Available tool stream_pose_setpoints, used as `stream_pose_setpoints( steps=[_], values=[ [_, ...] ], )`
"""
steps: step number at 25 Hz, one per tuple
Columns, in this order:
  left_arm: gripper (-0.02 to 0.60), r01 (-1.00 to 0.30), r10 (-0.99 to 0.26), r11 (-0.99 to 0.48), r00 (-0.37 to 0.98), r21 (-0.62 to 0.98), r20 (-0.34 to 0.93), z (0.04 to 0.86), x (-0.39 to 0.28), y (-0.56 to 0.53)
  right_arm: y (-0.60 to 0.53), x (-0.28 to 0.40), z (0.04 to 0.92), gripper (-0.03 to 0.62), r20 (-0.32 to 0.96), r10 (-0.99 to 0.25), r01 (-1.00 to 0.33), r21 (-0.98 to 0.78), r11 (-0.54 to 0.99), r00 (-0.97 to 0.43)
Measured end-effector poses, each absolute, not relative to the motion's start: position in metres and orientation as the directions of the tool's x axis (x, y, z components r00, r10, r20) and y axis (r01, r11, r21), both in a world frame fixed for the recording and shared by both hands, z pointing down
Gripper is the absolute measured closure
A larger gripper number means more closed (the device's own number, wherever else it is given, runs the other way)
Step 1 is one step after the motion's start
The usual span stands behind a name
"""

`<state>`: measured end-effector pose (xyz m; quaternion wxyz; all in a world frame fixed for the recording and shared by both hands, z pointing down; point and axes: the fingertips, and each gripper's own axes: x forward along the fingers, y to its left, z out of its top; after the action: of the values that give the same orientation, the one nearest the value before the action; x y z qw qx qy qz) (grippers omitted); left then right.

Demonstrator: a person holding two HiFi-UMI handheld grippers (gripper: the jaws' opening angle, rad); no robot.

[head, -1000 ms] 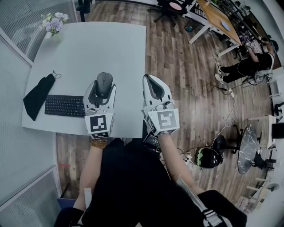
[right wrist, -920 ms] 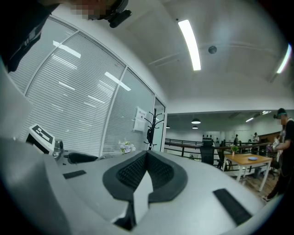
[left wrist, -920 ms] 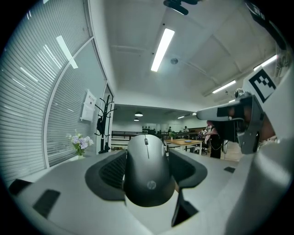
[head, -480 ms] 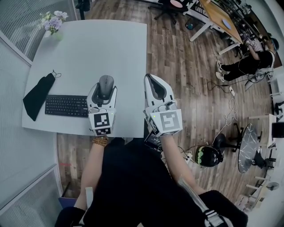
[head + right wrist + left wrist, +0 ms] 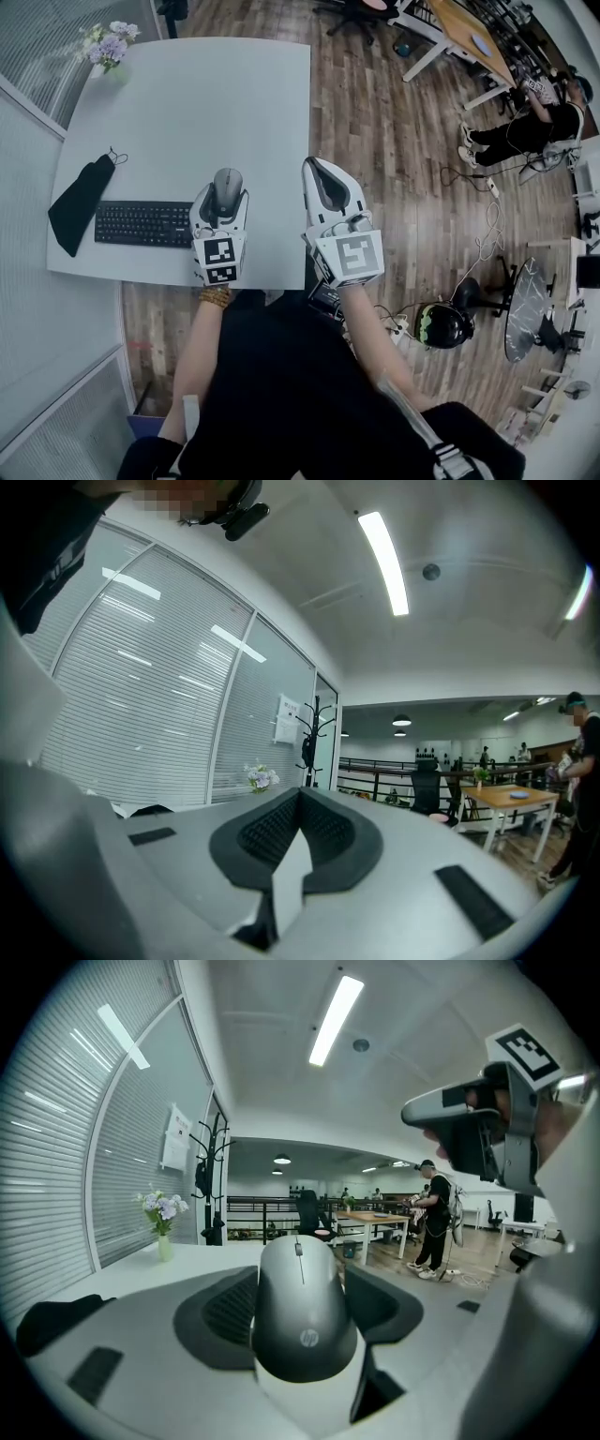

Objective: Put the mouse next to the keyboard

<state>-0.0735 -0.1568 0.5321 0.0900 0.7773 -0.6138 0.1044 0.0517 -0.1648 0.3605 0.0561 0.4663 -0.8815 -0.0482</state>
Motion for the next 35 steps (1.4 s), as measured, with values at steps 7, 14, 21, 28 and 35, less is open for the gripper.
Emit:
stream_pose_setpoints(
  steps=[7, 14, 21, 28, 35],
  values=[
    [0.290, -0.972, -0.913, -0.235, 0.229, 0.023, 0.338, 0.566, -0.072, -0.158, -0.171, 0.052, 0.370, 0.597, 0.075, -0.828, -0.817, 0.133, 0.561, -0.556],
    [0.290, -0.974, -0.892, -0.223, 0.222, 0.045, 0.395, 0.597, -0.077, -0.156, -0.173, 0.044, 0.375, 0.597, 0.087, -0.820, -0.809, 0.132, 0.572, -0.566],
    [0.290, -0.975, -0.865, -0.212, 0.220, 0.068, 0.452, 0.627, -0.081, -0.151, -0.175, 0.037, 0.383, 0.597, 0.107, -0.812, -0.801, 0.134, 0.584, -0.574],
    [0.290, -0.973, -0.830, -0.213, 0.230, 0.093, 0.508, 0.659, -0.077, -0.148, -0.179, 0.032, 0.389, 0.597, 0.128, -0.806, -0.795, 0.138, 0.591, -0.577],
    [0.290, -0.970, -0.791, -0.211, 0.240, 0.116, 0.563, 0.687, -0.069, -0.143, -0.181, 0.035, 0.389, 0.597, 0.136, -0.806, -0.793, 0.147, 0.592, -0.576]
  ],
)
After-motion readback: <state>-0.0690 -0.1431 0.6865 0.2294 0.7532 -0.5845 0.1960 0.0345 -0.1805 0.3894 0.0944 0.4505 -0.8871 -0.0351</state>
